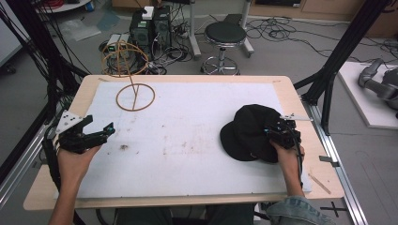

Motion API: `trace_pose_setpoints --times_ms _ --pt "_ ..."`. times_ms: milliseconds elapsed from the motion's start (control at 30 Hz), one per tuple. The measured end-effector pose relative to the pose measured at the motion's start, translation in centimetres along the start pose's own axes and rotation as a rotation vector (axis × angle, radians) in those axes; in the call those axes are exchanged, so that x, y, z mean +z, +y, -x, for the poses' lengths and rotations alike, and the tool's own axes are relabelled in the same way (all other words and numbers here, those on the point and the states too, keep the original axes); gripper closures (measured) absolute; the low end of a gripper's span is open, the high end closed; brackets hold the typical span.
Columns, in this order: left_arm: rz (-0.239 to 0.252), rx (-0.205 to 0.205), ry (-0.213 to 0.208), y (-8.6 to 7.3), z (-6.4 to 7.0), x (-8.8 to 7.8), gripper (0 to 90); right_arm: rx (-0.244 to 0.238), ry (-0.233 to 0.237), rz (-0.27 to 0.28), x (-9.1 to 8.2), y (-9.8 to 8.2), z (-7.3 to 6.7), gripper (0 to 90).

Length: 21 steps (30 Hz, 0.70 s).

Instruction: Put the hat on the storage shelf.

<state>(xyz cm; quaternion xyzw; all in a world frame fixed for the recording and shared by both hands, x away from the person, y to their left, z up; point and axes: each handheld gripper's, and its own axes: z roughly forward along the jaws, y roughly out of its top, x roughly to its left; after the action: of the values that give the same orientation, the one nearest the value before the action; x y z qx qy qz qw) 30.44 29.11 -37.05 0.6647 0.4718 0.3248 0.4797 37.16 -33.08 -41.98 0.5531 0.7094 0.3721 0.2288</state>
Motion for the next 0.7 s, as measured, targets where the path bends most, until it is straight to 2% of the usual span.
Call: trace_pose_setpoints --times_ms 200,500,567,600,700 --pt "0.002 -0.008 0.003 0.0 0.0 0.0 17.4 0.036 -0.007 0.036 -0.7 0.2 -0.1 73.9" --pt "0.022 -0.013 0.003 0.4 -0.2 -0.4 17.4 0.064 -0.017 0.177 -3.2 1.0 -0.5 74.7" --pt "0.026 -0.014 0.002 0.5 -0.2 -0.5 17.4 0.07 -0.015 0.185 -3.5 1.2 -0.6 74.8" --pt "0.031 -0.013 0.001 0.6 -0.3 -0.5 17.4 0.076 -0.017 0.214 -4.1 1.4 -0.9 74.9" --pt "0.037 -0.018 0.001 0.7 -0.3 -0.7 17.4 0.072 -0.017 0.245 -4.8 2.0 -1.3 74.9"
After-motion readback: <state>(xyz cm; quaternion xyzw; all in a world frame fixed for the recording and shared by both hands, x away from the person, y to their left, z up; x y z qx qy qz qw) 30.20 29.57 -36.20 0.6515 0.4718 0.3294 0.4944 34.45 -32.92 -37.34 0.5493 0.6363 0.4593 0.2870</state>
